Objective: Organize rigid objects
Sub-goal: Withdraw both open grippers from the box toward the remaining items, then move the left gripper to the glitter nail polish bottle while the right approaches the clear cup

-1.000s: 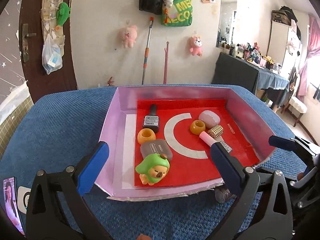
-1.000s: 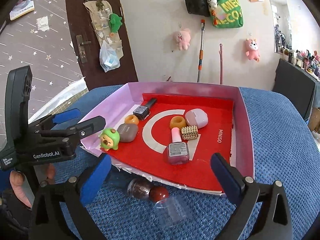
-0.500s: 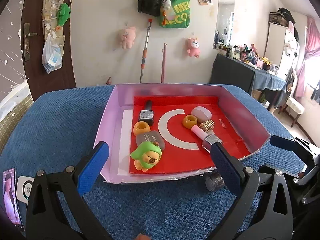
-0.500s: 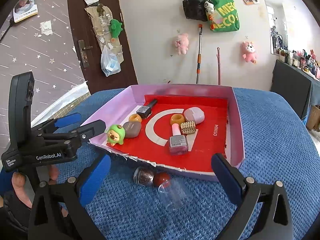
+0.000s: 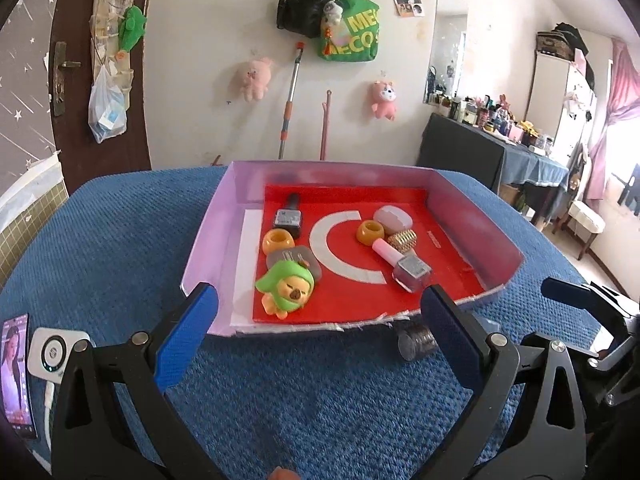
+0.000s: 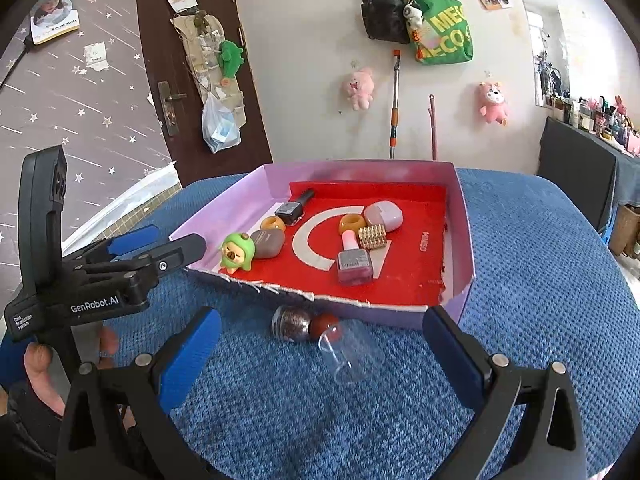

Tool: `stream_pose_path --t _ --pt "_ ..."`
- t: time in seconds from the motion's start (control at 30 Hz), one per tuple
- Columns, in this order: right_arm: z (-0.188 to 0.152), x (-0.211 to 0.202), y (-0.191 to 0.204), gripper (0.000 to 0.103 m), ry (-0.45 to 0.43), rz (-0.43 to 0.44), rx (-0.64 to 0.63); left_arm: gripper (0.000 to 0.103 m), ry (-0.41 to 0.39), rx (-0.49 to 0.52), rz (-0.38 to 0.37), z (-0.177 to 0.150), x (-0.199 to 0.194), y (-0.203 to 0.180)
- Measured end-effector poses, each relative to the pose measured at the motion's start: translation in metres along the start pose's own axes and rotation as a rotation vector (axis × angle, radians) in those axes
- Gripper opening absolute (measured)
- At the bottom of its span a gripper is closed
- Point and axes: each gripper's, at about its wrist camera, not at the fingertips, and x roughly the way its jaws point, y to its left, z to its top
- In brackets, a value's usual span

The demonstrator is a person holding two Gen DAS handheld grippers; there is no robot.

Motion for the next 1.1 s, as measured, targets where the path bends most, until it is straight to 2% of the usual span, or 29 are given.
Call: stream_pose_path --t 0.37,0.53,0.8,1.1 --pt "-0.021 -0.003 -0.007 0.103 0.024 -0.008 0.019 0.103 0.072 0.031 -0.019 -0.019 0.008 -0.012" --pt "-0.025 0.001 -0.019 0.086 0.046 -0.02 0.034 0.103 0.097 0.042 -0.035 -0.022 0.017 -0.022" --pt "-0.032 0.017 -0.032 0.079 0.095 -0.036 0.031 0.103 0.168 0.093 -0.057 -0.029 0.042 -0.044" --pt "-0.035 0.037 -0.031 0.078 0.142 -0.017 -0.003 0.103 0.243 0.094 -0.064 -0.031 0.067 -0.05"
